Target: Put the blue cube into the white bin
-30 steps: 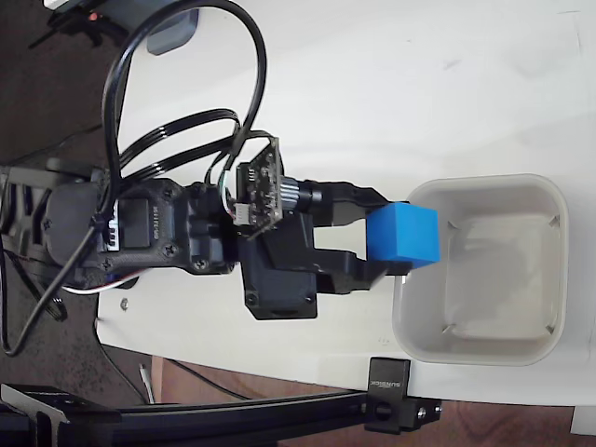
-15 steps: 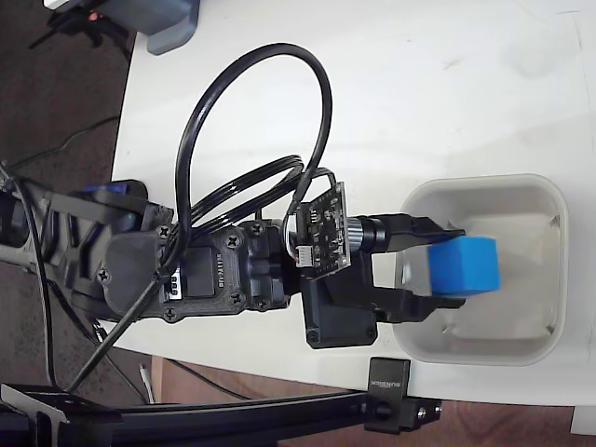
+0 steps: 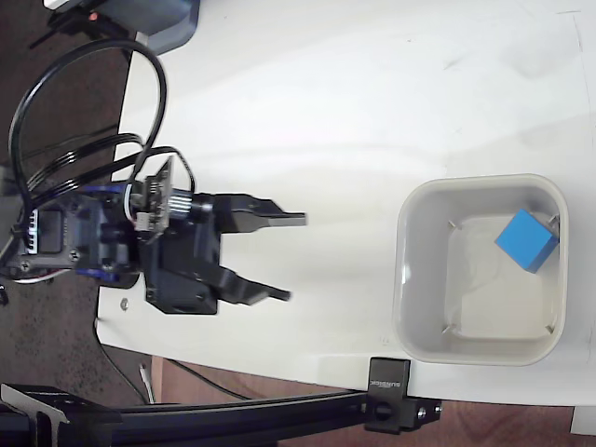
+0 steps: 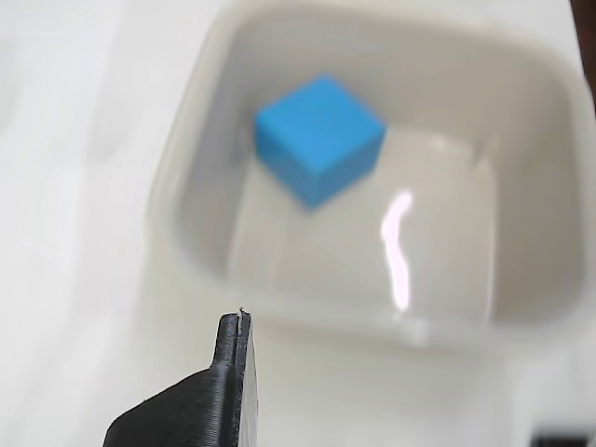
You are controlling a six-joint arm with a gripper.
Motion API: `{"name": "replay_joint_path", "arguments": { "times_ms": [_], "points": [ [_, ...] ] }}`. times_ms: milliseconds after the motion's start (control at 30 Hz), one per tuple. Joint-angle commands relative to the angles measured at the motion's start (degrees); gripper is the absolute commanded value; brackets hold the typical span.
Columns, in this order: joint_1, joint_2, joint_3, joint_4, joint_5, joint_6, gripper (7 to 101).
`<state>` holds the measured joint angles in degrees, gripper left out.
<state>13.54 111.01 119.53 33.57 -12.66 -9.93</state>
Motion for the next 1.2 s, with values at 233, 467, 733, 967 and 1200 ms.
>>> {"name": "replay_joint_path", "arguments": {
  "times_ms": [233, 467, 733, 967, 1200],
  "points": [
    [-11.16, 40.96, 34.28, 7.65, 10.90, 8.70, 100.3],
    [-17.31, 57.83, 47.20, 8.88, 15.29, 11.69, 100.3],
    [-21.27, 63.90, 51.86, 10.81, 20.39, 12.92, 100.3],
    [-20.21, 63.90, 51.86, 10.90, 18.63, 12.39, 100.3],
    [-20.21, 63.90, 51.86, 10.99, 18.81, 12.57, 100.3]
  ]
}}
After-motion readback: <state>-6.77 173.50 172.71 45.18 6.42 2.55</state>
